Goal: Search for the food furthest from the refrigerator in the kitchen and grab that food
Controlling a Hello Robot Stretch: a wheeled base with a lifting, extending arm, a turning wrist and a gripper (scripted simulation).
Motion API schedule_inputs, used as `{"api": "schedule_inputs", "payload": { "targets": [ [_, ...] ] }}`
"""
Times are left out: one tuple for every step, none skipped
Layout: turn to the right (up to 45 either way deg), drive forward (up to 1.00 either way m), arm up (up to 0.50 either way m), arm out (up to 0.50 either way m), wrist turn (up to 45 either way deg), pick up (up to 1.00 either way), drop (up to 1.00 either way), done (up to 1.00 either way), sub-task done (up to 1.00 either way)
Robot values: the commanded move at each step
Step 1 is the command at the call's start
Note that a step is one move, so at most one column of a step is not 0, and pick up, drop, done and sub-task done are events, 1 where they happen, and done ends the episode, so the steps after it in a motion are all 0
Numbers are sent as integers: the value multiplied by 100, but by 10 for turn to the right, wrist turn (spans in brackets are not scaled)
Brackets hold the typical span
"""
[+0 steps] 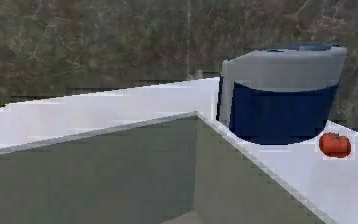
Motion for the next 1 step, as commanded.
{"api": "schedule_inputs", "payload": {
  "targets": [
    [450, 0, 0, 0, 0, 0, 0, 0, 0]
  ]
}}
